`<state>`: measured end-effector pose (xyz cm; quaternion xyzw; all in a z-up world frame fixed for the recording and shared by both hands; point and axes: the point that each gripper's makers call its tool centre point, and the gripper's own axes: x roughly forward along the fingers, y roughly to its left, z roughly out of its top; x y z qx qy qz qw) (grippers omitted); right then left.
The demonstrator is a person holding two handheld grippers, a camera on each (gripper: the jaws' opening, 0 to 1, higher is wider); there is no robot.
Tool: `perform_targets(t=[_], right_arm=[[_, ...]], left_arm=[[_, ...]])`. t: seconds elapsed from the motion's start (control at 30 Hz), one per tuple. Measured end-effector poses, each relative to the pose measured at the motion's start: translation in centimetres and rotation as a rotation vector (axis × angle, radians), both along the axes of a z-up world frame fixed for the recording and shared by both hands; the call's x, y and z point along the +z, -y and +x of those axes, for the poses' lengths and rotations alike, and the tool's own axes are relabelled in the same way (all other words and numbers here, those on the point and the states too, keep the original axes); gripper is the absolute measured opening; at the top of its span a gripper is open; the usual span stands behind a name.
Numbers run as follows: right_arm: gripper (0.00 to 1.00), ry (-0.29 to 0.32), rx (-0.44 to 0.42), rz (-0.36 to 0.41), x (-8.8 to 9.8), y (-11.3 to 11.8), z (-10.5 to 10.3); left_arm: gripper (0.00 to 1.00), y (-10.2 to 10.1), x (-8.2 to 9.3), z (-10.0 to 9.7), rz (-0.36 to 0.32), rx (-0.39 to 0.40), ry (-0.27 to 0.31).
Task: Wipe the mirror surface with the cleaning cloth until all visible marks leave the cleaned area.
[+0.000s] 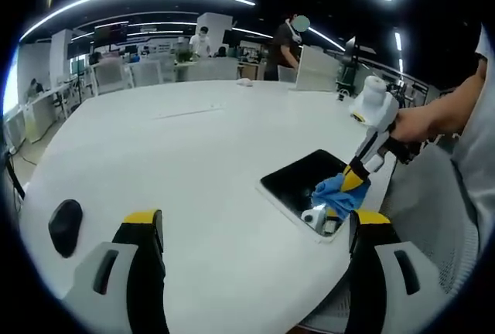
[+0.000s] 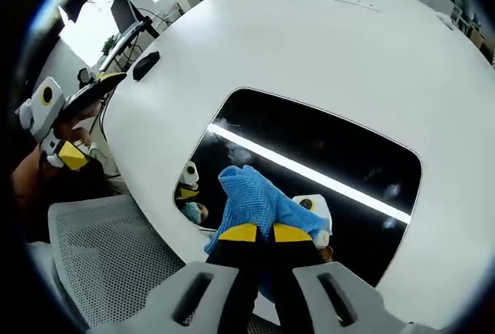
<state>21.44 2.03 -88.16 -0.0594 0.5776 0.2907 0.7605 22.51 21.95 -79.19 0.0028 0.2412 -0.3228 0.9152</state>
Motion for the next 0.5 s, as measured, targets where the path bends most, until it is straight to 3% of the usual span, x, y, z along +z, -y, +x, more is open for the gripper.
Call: perform_targets(t=[0.5], right_arm=[[0.0,0.013,-0.012,-0.002,0.0,0.1,3.8]], left_arm=[[0.99,-0.2,0.2,-0.4,-0.005,0.019,-0.009]])
